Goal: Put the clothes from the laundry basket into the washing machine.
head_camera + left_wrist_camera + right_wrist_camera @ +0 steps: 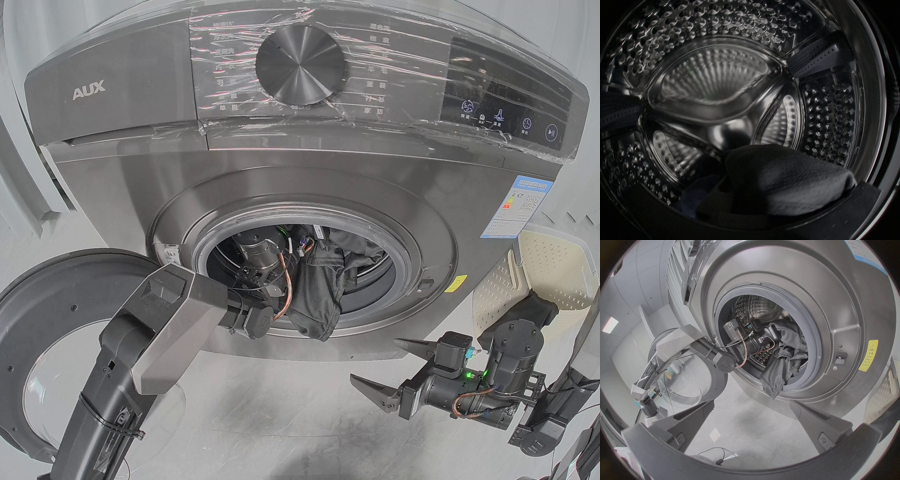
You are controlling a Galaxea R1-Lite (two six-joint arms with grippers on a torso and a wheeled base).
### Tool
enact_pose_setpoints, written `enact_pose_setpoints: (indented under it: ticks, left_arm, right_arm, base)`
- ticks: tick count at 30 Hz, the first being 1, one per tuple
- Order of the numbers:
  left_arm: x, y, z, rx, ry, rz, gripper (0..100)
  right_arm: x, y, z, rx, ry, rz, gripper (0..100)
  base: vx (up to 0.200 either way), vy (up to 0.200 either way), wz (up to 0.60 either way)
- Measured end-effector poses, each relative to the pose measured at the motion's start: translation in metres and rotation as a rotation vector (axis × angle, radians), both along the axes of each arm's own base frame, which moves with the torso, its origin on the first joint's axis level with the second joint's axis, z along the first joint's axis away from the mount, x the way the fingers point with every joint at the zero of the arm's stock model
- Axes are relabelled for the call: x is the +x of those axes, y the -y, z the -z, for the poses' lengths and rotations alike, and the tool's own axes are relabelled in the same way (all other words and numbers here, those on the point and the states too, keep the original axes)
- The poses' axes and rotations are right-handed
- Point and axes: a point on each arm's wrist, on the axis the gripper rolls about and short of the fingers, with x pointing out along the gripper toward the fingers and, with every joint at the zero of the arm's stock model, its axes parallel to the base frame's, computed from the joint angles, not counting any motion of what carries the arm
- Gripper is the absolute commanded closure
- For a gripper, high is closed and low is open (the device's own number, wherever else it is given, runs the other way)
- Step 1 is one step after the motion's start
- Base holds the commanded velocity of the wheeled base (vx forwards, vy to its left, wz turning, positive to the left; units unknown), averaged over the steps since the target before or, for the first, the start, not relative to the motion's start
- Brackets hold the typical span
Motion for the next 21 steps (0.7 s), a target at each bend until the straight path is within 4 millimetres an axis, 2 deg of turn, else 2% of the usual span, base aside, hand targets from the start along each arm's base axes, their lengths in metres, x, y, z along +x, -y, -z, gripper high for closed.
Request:
enact_pose_setpoints:
  ticks: [7, 11, 21]
  left_arm:
    - [0.000, -0.001, 0.013, -0.016, -0.094, -0.027, 0]
    - [-0.007, -0.003, 0.023, 0.028, -0.188, -0.025, 0]
    - [-0.054, -0.019, 0.062, 0.250, -0.524, 0.024, 0]
  right_arm:
    - [0.000, 0.000, 0.000, -0.001, 0.000, 0.002, 0]
    - [0.000, 0.000, 0.000, -0.001, -0.001, 0.001, 0]
    - [0.000, -0.001, 0.000, -0.001, -0.001, -0.002, 0]
  base:
    - [0.000, 0.000, 0.00]
    - [0.000, 0.000, 0.00]
    - [0.000, 0.000, 0.00]
